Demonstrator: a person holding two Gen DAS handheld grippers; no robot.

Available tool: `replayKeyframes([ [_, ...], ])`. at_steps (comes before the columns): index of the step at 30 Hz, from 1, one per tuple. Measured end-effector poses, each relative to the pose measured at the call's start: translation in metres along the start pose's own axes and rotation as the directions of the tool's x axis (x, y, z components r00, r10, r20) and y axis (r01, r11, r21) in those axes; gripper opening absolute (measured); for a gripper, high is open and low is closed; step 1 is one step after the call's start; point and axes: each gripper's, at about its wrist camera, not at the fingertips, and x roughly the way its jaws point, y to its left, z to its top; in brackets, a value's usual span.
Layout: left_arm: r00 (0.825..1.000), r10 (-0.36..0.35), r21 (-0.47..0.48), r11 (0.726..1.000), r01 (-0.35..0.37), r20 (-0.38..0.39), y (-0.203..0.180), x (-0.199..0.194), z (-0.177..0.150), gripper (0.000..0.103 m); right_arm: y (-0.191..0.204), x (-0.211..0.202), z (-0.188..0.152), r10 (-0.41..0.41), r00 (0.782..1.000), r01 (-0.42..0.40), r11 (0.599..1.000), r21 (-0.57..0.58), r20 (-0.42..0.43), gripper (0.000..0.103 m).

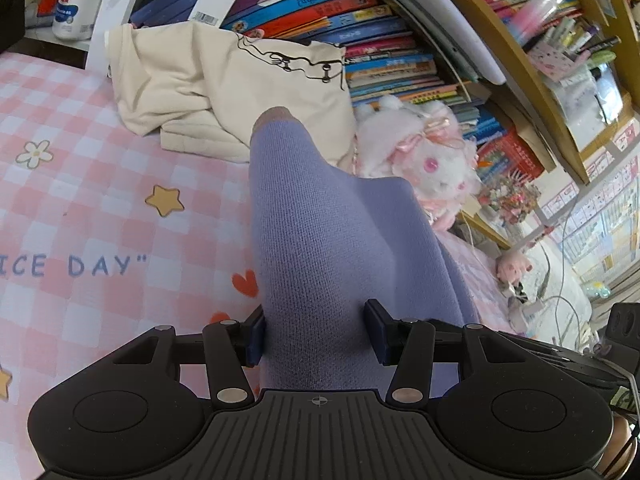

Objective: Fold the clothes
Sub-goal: 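Carry the folded sweater with both grippers toward the beige cloth bag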

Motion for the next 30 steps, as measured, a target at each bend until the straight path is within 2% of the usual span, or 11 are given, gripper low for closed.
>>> replayKeyframes([
  [12,0.999,0.018,-0.015,1.000,-0.018,-0.030,0.022,0.035,0.034,0.049,-0.007,0.047,0.028,-0.029,0.999,0.030,0.999,0.030,-0.029,0.026],
  [22,0.999,0.041,-0.035,0.999,-0.042,-0.034,0.033,0.055,0.043,0.050,-0.017,0.076,0.037,-0.052,0.997,0.057,0.995,0.087,-0.057,0.027],
  [25,0.998,0.045,-0.042,0.998,-0.046,-0.035,0.035,0.056,0.043,0.054,-0.020,0.079,0.036,-0.059,0.996,0.065,0.993,0.103,-0.060,0.031],
  [28,0.997,0.070,-0.019,0.997,-0.071,-0.029,0.032,0.054,0.041,0.058,-0.022,0.077,0.035,-0.072,0.996,0.078,0.991,0.109,-0.052,0.044],
  [30,0.994,0.106,0.012,0.994,-0.105,-0.018,0.026,0.051,0.040,0.060,-0.021,0.072,0.035,-0.089,0.995,0.092,0.990,0.107,-0.033,0.057],
])
